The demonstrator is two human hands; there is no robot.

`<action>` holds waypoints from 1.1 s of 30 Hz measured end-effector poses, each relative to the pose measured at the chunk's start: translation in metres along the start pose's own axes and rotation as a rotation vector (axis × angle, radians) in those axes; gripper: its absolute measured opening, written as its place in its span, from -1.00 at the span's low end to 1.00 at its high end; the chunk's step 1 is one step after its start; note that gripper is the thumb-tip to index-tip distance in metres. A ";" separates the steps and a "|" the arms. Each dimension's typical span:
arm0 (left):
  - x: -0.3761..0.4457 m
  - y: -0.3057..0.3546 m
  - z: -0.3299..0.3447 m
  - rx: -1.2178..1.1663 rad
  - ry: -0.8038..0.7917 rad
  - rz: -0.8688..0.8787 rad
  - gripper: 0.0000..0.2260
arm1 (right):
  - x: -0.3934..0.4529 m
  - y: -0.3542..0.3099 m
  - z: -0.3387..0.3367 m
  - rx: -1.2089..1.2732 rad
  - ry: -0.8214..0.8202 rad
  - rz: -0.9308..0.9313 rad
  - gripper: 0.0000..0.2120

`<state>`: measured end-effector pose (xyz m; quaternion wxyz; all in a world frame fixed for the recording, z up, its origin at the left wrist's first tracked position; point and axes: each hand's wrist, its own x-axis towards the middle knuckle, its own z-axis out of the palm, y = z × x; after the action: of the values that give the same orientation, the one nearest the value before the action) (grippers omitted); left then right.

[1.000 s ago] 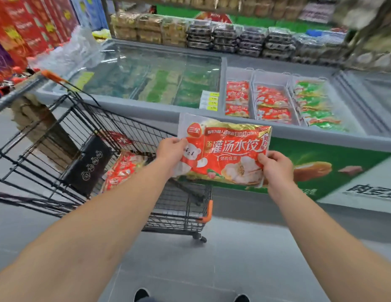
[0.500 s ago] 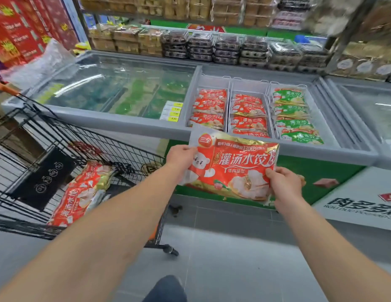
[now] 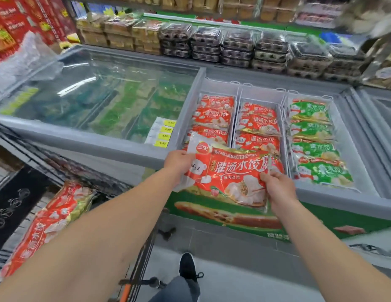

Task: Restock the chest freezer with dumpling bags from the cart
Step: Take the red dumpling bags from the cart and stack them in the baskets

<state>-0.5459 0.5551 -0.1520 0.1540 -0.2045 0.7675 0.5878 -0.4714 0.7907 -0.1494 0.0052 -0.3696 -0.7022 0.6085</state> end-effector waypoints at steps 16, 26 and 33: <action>0.173 0.079 0.068 0.253 0.076 -0.035 -0.84 | 0.204 -0.069 0.058 -0.086 -0.102 0.061 -0.89; 0.271 0.116 0.105 0.361 0.118 -0.125 -0.72 | 0.321 -0.089 0.096 -0.183 -0.248 0.152 -0.83; 0.357 0.142 0.120 0.232 0.079 -0.173 -0.79 | 0.392 -0.117 0.139 -0.201 -0.248 0.149 -0.87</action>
<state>-0.9264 0.6559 -0.2345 0.1965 -0.2737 0.8152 0.4710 -0.8799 0.8797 -0.2580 -0.1635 -0.3414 -0.7254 0.5748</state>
